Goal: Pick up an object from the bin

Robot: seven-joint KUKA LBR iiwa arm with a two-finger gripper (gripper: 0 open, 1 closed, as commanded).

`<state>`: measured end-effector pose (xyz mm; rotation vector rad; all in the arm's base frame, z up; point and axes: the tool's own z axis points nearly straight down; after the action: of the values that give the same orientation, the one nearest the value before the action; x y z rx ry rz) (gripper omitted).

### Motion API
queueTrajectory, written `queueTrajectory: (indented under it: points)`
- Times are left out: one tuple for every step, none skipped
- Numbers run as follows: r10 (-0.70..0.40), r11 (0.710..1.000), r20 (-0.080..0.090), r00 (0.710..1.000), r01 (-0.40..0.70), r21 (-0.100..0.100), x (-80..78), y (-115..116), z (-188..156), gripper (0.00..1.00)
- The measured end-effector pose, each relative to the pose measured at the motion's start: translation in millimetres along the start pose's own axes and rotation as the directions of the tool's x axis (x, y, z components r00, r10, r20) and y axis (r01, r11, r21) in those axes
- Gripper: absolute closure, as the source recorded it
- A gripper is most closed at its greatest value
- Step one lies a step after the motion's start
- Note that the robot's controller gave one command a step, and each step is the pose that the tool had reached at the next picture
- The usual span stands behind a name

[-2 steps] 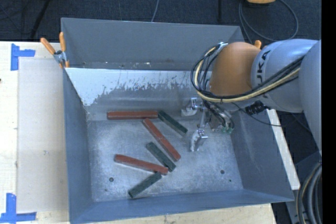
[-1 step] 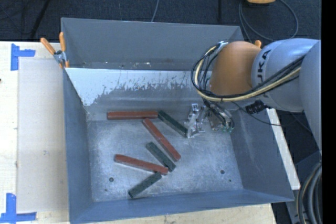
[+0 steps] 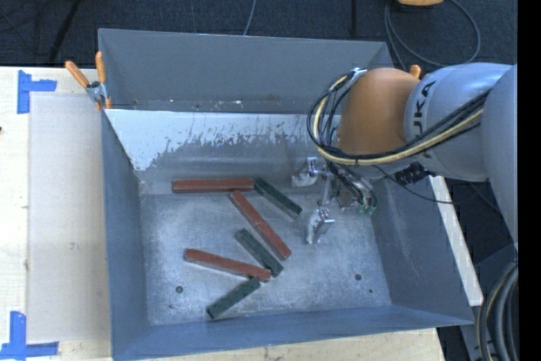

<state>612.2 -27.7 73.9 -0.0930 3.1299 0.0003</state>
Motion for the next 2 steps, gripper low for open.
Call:
queueTrajectory:
  points:
    - [0.000, 1.000, 0.002, 1.000, 0.000, 0.000, -1.1, -0.1, -2.1, 1.00]
    - [0.000, 1.000, 0.001, 1.000, 0.000, 0.000, -0.2, 0.1, 0.0, 0.00]
